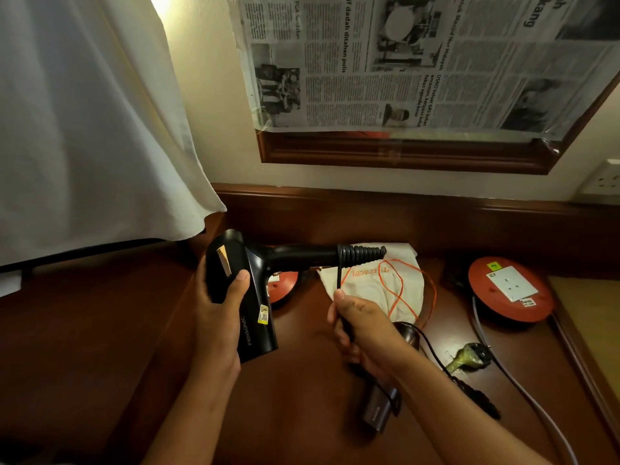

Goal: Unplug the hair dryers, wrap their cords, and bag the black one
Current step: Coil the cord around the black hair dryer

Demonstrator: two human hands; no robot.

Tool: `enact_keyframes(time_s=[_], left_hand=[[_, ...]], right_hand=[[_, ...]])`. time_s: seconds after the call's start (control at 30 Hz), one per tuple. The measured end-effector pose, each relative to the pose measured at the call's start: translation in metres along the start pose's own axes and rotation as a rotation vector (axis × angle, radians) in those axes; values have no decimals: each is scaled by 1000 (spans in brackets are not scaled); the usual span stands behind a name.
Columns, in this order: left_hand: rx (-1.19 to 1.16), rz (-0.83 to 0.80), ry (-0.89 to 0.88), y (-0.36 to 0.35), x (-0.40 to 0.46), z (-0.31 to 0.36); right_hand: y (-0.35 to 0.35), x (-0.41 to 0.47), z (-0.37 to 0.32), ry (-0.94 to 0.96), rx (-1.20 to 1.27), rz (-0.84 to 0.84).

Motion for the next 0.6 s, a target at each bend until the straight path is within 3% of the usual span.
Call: enact_keyframes(time_s=[0.2, 0.47, 0.6], left_hand=[[-3, -36, 15, -1, -2, 1], [-8, -74, 70, 1, 0, -6], [2, -92, 88, 2, 0, -5]], right_hand=[[-3, 5, 12, 27, 152, -93], [21, 20, 28, -26, -124, -29], [27, 31, 30, -51, -83, -50]])
Point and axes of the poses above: each hand's wrist, its own x-axis towards the middle knuckle, its own y-axis out of the back of the hand, z = x × y, the point moved 7 cm from there along x, towards the middle knuckle, and after that the axes turned 10 degrees about y, right-handed, at the moved point
